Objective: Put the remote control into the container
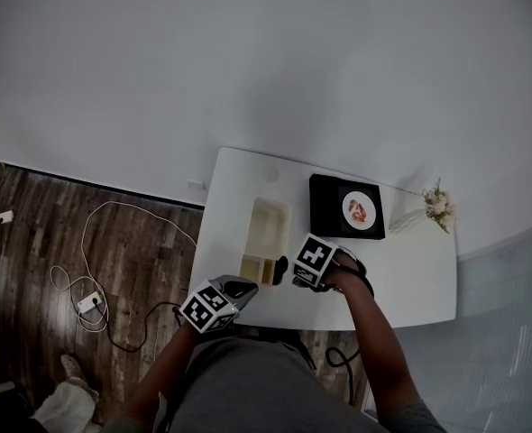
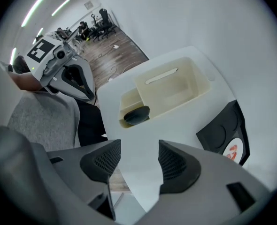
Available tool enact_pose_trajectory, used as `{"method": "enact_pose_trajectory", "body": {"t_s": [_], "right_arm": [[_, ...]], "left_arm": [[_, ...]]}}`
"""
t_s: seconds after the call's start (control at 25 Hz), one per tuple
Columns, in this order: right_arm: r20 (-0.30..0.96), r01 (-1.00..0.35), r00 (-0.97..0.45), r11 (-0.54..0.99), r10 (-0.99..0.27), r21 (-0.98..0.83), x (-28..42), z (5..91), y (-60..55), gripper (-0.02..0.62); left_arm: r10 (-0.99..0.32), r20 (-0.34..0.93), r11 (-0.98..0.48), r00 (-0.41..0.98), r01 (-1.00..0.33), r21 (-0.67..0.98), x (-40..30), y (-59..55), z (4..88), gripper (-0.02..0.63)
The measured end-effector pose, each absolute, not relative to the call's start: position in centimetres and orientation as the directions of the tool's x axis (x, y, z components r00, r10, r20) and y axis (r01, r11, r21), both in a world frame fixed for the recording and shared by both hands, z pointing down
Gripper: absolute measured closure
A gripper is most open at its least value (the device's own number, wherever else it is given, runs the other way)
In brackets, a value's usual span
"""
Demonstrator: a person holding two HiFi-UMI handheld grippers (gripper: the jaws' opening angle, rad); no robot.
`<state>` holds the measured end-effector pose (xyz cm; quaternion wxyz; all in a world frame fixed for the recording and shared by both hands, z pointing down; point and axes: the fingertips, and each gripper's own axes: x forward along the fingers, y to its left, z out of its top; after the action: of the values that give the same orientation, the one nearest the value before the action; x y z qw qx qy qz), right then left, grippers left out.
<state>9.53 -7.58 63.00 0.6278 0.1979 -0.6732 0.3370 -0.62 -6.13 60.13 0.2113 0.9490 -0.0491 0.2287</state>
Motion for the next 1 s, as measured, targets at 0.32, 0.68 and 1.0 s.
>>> {"method": "enact_pose_trajectory", "body": {"t_s": [0.32,0.68,1.0], "right_arm": [[0.961,-0.741,-0.24,0.665,-0.135,-0.092,10.3,63.8,-7.3,0.35],[0.866,-0.788,-0.365,0.608,-0.342,-0.092,8.7,64.3,-5.4,0.392],[0.676,-0.8,-0.398,0.595,-0.621,0.076,7.3,60.7,-6.4,0.491]], "left_arm": [[0.013,0.474,-0.913,0.88,-0.183,0.364,-0.9,-6.6,60.2,0.606],[0.027,0.486,-0.92,0.873,-0.169,0.353,-0.6,-6.7,60.4,0.606],[0.04,0.493,-0.928,0.869,-0.151,0.342,-0.9,-6.7,59.9,0.606]]}}
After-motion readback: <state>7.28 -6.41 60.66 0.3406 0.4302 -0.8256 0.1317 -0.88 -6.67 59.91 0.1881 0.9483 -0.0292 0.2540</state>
